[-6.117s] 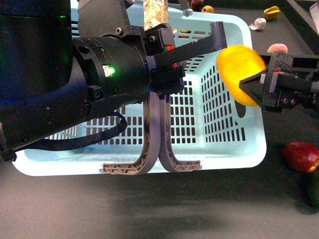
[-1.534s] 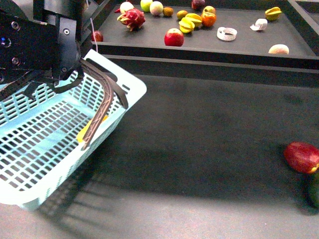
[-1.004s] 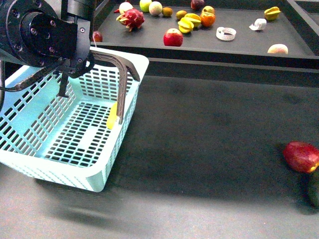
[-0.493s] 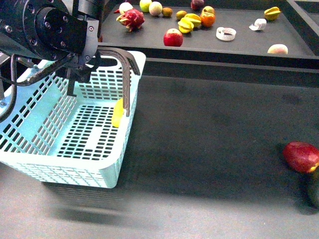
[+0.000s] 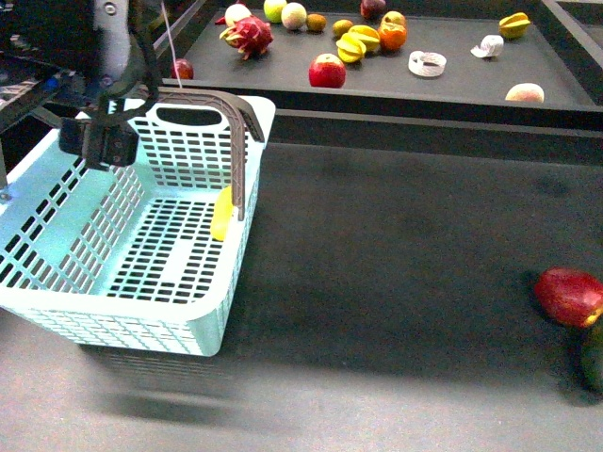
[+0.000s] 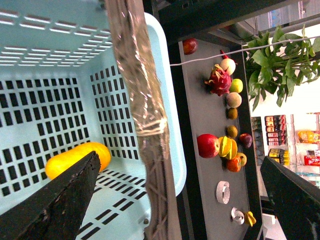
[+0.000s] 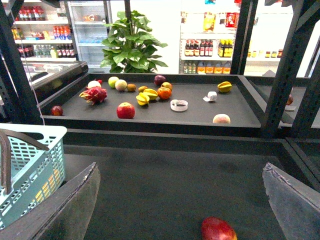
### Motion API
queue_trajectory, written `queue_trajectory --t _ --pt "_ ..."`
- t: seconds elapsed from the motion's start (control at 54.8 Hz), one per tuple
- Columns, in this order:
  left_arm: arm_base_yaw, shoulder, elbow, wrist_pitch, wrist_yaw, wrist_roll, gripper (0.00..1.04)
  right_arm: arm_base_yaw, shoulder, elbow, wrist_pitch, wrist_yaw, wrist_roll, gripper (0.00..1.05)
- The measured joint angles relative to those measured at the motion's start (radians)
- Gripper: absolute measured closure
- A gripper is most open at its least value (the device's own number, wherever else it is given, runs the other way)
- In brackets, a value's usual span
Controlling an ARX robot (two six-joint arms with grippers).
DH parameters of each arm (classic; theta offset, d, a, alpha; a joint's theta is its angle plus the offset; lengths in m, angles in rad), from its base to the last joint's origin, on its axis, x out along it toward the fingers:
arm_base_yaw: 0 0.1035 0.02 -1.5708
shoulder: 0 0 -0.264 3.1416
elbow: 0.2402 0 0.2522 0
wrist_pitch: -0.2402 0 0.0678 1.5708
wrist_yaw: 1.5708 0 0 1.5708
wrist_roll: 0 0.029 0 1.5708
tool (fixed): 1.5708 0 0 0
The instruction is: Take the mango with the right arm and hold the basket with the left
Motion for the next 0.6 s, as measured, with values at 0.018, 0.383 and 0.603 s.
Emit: queue_trajectory --t 0.018,0.383,0.603 --pt "0.004 -0.021 -0.027 0.008 0.0 0.003 0.08 0.0 0.0 0.0 0.0 0.0 0.0 0.08" --pt "0.032 -0.51 -0.486 -0.002 -0.112 0.154 0.08 0.0 0.0 0.0 0.0 0.0 0.0 0.08" --pt "-0.167 -0.827 -0.648 -0.207 -0.365 0.185 0.08 0.0 0.0 0.0 0.0 0.0 0.0 0.08"
